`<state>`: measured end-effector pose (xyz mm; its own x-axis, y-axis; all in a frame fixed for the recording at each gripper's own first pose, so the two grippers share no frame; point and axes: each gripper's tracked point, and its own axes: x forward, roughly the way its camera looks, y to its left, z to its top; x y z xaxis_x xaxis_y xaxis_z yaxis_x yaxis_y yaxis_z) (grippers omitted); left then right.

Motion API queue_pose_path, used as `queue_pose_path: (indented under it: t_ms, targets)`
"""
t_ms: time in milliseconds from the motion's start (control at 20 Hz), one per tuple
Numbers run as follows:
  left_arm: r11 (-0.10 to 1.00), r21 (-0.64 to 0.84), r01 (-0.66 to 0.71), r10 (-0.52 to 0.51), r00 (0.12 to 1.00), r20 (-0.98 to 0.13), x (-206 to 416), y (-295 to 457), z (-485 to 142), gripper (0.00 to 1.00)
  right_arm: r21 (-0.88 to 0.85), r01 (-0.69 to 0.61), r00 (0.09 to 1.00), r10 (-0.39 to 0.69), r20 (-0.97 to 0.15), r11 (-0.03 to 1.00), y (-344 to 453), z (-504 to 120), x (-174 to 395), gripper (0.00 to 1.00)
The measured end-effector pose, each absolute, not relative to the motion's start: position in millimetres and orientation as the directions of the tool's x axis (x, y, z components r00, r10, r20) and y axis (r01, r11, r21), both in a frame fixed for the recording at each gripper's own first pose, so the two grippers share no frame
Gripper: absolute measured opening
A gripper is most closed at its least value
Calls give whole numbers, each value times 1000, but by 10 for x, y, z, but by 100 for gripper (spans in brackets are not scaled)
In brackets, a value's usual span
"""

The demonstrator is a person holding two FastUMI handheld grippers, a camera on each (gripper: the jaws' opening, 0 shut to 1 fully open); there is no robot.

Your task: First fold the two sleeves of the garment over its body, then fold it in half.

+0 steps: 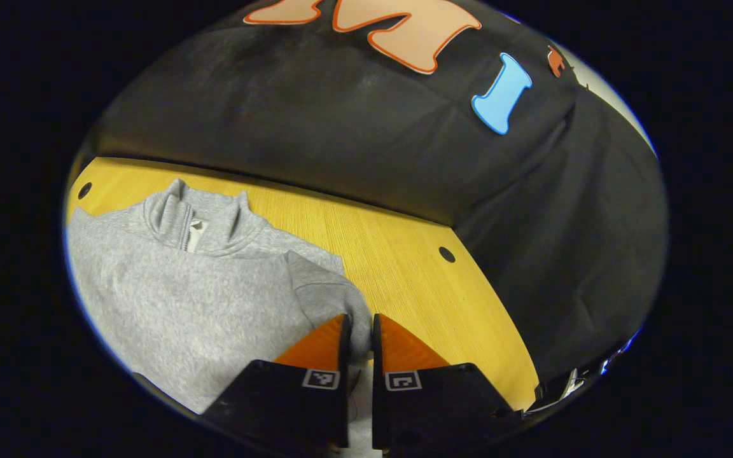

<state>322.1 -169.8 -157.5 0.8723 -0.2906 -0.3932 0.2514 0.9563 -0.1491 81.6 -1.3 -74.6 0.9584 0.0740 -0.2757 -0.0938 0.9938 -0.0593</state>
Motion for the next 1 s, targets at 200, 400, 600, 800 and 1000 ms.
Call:
queue_pose_path:
  t_ms: [200, 400, 600, 800, 1000]
  targets:
    - [946, -125, 299, -324, 855, -404, 3135, -1792, -1557, 98, -71, -98, 953, 73, -293, 993, -34, -822, 745, 95]
    - [937, -75, 342, -347, 874, -340, 2873, -1767, -1252, 96, -63, -125, 948, 101, -303, 990, 59, -928, 736, 98]
    - [939, -17, 344, -334, 897, -289, 2404, -1458, -932, 95, -56, -179, 936, 153, -318, 982, 231, -1072, 764, 98]
    - [958, 45, 283, -265, 935, -237, 1836, -938, -663, 95, -79, -238, 918, 198, -344, 968, 402, -1278, 800, 98]
    - [980, 103, 169, -144, 966, -216, 1286, -327, -660, 95, -70, -295, 895, 249, -371, 953, 571, -1490, 814, 96]
